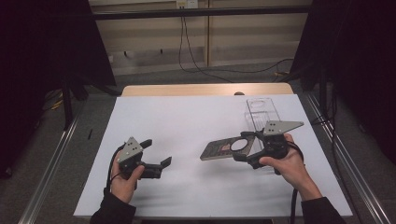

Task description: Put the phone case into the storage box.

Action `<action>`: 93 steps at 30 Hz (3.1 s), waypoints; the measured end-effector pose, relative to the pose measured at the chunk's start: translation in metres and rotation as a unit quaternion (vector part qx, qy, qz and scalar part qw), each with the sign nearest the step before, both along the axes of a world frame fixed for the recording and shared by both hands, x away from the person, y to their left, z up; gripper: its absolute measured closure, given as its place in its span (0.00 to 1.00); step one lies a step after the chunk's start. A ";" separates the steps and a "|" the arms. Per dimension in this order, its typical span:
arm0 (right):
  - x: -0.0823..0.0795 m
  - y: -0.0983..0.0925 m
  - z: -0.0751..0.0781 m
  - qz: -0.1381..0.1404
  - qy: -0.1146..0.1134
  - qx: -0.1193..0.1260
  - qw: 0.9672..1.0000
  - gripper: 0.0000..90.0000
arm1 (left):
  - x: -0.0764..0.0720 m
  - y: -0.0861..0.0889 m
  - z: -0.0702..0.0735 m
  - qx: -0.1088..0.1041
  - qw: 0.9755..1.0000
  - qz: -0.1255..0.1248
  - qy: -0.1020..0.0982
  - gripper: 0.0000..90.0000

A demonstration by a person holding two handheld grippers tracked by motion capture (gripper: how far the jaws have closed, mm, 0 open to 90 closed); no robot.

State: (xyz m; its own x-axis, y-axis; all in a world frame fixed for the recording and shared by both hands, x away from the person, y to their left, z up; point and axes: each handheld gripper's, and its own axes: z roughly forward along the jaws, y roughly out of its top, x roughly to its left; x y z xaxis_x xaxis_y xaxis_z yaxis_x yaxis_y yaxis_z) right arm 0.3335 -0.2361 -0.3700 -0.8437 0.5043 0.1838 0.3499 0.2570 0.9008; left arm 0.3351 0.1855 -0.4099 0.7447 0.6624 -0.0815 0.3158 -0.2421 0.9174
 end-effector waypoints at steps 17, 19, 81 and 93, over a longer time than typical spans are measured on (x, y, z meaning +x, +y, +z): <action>0.006 -0.019 0.011 -0.044 -0.007 0.013 0.999 0.13 | -0.009 0.047 -0.007 -0.029 0.996 0.078 -0.014 0.02; 0.006 -0.020 0.014 -0.047 -0.010 0.012 0.999 0.13 | -0.012 0.051 -0.008 -0.031 0.996 0.082 -0.017 0.02; 0.060 -0.097 0.081 -0.249 0.001 -0.058 0.967 0.13 | -0.031 0.063 -0.027 -0.023 0.990 0.129 -0.053 0.02; 0.081 -0.100 0.074 -0.274 0.030 -0.084 0.958 0.13 | -0.031 0.064 -0.026 -0.027 0.991 0.126 -0.046 0.03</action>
State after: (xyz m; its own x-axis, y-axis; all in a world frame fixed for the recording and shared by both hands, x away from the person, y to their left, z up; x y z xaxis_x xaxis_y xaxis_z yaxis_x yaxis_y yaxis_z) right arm 0.4145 -0.3366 -0.2956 -0.4338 0.8953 0.1016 0.5244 0.1592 0.8365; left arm 0.3040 0.2497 -0.4357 0.5615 0.8252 -0.0608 0.2744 -0.1164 0.9545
